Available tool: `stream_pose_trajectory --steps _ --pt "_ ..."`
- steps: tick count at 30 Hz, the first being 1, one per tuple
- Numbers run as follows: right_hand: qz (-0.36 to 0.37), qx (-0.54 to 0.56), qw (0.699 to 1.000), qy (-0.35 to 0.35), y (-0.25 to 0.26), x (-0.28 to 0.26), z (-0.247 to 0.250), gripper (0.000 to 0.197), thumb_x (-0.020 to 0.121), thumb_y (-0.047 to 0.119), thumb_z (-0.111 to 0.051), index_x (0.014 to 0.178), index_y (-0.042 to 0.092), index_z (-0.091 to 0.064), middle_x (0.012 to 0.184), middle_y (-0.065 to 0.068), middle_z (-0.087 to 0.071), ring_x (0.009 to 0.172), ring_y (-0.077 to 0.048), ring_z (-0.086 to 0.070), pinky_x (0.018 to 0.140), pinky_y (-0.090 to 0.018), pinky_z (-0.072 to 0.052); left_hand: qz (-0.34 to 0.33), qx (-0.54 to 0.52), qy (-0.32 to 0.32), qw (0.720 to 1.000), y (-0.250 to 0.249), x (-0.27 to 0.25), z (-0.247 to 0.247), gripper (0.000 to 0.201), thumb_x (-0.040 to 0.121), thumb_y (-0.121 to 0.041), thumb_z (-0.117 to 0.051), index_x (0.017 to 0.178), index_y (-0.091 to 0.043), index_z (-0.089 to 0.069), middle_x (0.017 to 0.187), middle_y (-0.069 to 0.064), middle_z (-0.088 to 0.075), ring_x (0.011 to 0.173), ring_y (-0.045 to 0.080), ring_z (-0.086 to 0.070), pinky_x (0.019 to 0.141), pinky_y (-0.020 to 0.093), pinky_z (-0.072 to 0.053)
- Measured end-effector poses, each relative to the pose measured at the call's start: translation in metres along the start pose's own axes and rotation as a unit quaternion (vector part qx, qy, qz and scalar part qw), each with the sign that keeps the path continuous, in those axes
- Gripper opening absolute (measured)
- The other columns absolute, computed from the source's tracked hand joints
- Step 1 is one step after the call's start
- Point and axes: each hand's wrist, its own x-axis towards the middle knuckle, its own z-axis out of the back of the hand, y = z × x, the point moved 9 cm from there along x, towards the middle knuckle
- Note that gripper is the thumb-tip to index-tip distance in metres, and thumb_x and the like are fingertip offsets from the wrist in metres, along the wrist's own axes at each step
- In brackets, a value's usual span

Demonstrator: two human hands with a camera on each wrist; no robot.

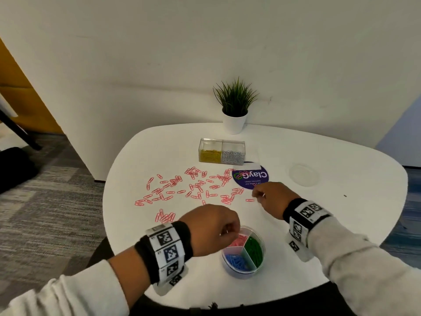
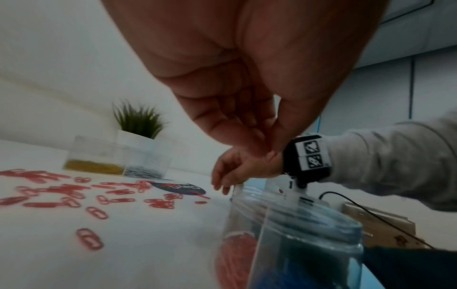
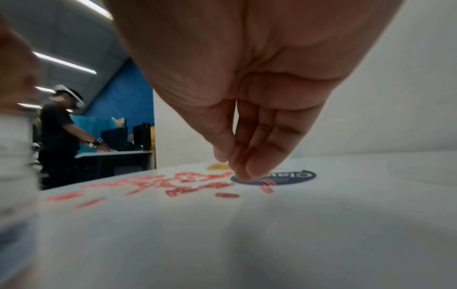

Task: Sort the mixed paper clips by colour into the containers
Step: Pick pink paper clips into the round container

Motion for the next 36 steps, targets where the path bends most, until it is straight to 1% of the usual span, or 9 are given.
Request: stream_pose_trajectory --steps 3,7,13,16,20,21,26,31,36 --pt "0.001 -0.027 0.999 0.034 0.008 0.018 -0.016 0.025 0.097 0.028 -0.056 0.121 0.025 -0.061 0.123 0.003 -0.058 0.111 -0.018 -0.056 0.094 -0.027 -0.043 0.002 0.067 0.041 0.997 -0.003 0.012 -0.018 0.023 0.098 -0.033 -0.053 0.113 -0.027 -0.069 0.104 -0.004 -0.062 0.090 0.013 -0.057 0.077 0.028 -0.047" --pt "0.023 -0.096 0.994 0.037 0.015 0.029 -0.029 0.007 0.095 0.023 -0.053 0.096 0.025 -0.060 0.107 0.002 -0.059 0.086 -0.018 -0.055 0.073 -0.027 -0.042 0.015 0.040 0.034 0.998 0.017 0.008 -0.011 0.025 0.099 -0.031 -0.053 0.116 -0.027 -0.071 0.104 -0.004 -0.061 0.094 0.013 -0.057 0.081 0.027 -0.046" --pt "0.009 -0.108 0.993 0.036 0.010 0.024 -0.028 0.010 0.091 0.027 -0.053 0.095 0.019 -0.051 0.093 0.003 -0.051 0.082 -0.018 -0.051 0.073 -0.030 -0.042 0.276 0.137 0.002 0.951 0.149 -0.045 0.041 0.020 0.095 -0.036 -0.051 0.109 -0.032 -0.065 0.112 -0.010 -0.060 0.102 0.014 -0.057 0.088 0.028 -0.047" --pt "-0.055 0.081 0.994 -0.048 -0.015 0.025 -0.010 0.011 0.086 0.023 -0.060 0.086 0.016 -0.051 0.081 -0.001 -0.062 0.074 -0.022 -0.057 0.067 -0.034 -0.047 0.367 0.143 0.019 0.919 0.205 -0.081 0.040 0.023 0.093 -0.041 -0.055 0.111 -0.031 -0.064 0.116 -0.008 -0.063 0.103 0.013 -0.057 0.090 0.027 -0.046" --pt "-0.214 0.430 0.867 -0.132 -0.070 0.029 -0.010 0.005 0.091 0.008 -0.055 0.095 0.007 -0.057 0.077 -0.011 -0.063 0.063 -0.023 -0.054 0.054 -0.031 -0.048 0.373 0.075 0.004 0.925 0.215 -0.094 0.030 0.037 0.091 -0.049 -0.059 0.125 -0.034 -0.061 0.113 -0.012 -0.062 0.102 0.009 -0.057 0.094 0.024 -0.044" --pt "-0.230 0.423 0.868 -0.126 -0.078 0.034 -0.013 0.008 0.093 0.011 -0.050 0.095 0.006 -0.057 0.077 -0.012 -0.061 0.063 -0.023 -0.052 0.055 -0.031 -0.046 0.362 0.057 -0.001 0.930 0.212 -0.093 0.027 0.040 0.092 -0.047 -0.059 0.130 -0.036 -0.059 0.111 -0.013 -0.060 0.100 0.008 -0.057 0.095 0.023 -0.043" --pt "-0.145 0.094 0.983 -0.060 -0.056 0.059 -0.009 0.016 0.095 0.028 -0.056 0.096 0.012 -0.059 0.100 -0.008 -0.063 0.092 -0.025 -0.059 0.075 -0.029 -0.042 0.302 0.116 0.016 0.946 0.200 -0.075 0.018 0.026 0.098 -0.036 -0.049 0.120 -0.038 -0.064 0.115 -0.010 -0.059 0.103 0.011 -0.058 0.094 0.023 -0.044" --pt "-0.119 -0.027 0.992 -0.029 -0.037 0.075 -0.009 0.031 0.098 0.025 -0.051 0.121 0.006 -0.057 0.125 -0.014 -0.060 0.114 -0.029 -0.058 0.092 -0.031 -0.044 0.331 0.096 -0.002 0.939 0.208 -0.077 0.017 0.016 0.095 -0.037 -0.053 0.095 -0.027 -0.066 0.097 -0.010 -0.063 0.089 0.011 -0.059 0.084 0.026 -0.049" --pt "-0.145 0.040 0.989 0.000 -0.045 0.074 -0.010 0.025 0.093 0.026 -0.059 0.103 0.003 -0.065 0.105 -0.011 -0.066 0.101 -0.029 -0.061 0.073 -0.027 -0.043 0.327 0.084 -0.015 0.941 0.213 -0.085 0.021 0.023 0.095 -0.039 -0.054 0.079 -0.023 -0.058 0.084 -0.008 -0.057 0.074 0.010 -0.054 0.065 0.022 -0.040"
